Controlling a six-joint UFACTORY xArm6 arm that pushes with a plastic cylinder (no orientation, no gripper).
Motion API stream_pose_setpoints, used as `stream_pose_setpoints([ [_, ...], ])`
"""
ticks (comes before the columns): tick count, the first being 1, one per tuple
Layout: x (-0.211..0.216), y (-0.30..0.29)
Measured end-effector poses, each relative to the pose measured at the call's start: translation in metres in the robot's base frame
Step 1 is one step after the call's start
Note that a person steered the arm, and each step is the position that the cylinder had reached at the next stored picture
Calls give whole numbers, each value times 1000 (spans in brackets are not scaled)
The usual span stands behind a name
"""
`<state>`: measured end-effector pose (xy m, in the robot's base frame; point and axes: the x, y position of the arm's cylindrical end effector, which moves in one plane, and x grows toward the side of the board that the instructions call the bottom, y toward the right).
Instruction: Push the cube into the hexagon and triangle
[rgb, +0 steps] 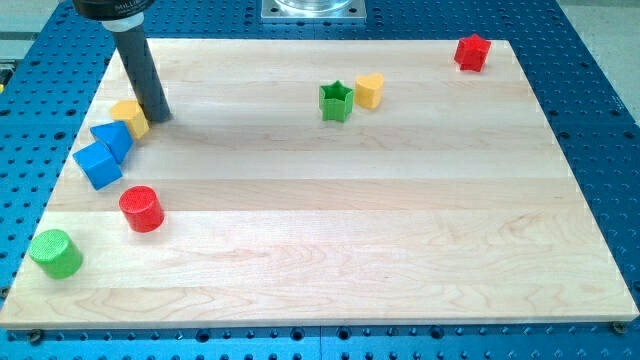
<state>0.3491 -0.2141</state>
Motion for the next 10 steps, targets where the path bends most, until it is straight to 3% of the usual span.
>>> stream_pose_setpoints([
  [3,1,-6],
  [5,78,98],
  [7,92,-42],
  [8,106,-44],
  [9,105,20],
  [10,73,34],
])
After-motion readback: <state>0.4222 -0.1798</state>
